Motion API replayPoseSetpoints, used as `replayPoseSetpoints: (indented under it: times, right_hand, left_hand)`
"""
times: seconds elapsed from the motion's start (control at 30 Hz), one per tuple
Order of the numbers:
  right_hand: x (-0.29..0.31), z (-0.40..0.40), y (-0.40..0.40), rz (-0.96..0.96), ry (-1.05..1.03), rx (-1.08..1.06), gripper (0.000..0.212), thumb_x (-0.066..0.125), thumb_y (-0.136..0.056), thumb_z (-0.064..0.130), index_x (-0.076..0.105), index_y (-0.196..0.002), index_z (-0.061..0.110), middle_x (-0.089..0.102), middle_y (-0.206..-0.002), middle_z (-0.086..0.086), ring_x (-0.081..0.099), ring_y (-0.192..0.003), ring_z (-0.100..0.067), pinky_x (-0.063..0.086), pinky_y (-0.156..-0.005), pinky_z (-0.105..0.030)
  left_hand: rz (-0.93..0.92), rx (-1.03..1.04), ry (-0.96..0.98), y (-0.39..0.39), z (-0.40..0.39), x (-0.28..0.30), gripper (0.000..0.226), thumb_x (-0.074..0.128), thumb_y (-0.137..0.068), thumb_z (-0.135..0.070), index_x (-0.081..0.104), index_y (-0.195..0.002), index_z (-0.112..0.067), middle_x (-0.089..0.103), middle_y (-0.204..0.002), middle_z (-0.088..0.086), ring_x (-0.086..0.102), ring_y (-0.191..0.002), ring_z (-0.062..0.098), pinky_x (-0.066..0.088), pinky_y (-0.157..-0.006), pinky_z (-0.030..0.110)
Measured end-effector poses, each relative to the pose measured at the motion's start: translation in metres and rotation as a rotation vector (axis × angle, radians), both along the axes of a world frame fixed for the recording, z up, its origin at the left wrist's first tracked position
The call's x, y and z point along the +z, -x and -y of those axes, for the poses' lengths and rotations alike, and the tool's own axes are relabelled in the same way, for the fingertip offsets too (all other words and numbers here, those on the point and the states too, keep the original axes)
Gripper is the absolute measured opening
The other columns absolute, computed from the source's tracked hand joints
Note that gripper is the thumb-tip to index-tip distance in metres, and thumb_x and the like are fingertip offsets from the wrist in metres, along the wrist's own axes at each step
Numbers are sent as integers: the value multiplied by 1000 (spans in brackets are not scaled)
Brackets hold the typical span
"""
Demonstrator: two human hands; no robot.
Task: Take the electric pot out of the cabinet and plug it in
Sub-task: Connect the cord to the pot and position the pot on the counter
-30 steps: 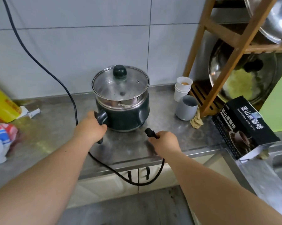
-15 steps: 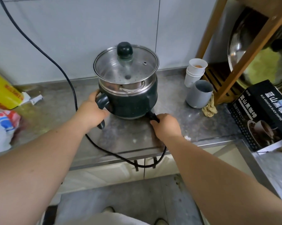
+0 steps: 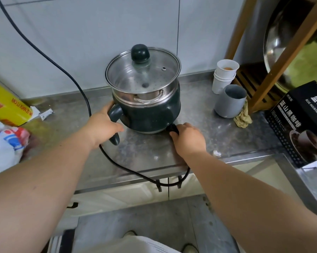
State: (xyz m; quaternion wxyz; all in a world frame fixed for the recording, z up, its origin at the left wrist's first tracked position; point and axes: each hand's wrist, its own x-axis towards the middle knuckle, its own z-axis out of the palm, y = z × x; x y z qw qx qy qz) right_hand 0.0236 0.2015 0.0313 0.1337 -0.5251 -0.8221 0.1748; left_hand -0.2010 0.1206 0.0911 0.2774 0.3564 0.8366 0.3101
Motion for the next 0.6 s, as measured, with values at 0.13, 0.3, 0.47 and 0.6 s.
replayPoseSetpoints:
  times: [0.13,0.3,0.47,0.6]
  right_hand:
    - [1,-4,-1,14,-27,35,32,46,-93,37,63,-103,11,60,-97,-8,53,-95,-29,37,-67,-32]
    - [-2,2,9,-7,-29,-20,31,47,-92,33,63,-99,8,60,-95,-11,53,-93,-31,36,-69,-32]
    - [-1,-1,11,24,-7,-22,31,47,-93,32,63,-101,8,60,-96,-11,53,-94,-30,36,-70,-32]
    - [0,1,15,60,-9,-28,32,45,-94,32,64,-103,8,59,-98,-11,53,-93,-29,38,-71,-32]
  left_hand:
    - [-19,-30,40,5,-1,4,86,72,-64,-8,39,-132,-49,61,-105,2,57,-75,12,43,-54,24]
    - [29,-43,62,12,-3,2,83,70,-64,-6,43,-131,-46,64,-101,6,58,-76,20,43,-57,28]
    - [33,-44,53,14,-3,0,79,69,-62,-6,48,-127,-44,63,-85,2,60,-73,21,44,-56,27]
    - [52,-67,59,16,-2,-1,81,68,-60,-6,47,-130,-42,65,-90,11,62,-74,28,47,-58,31]
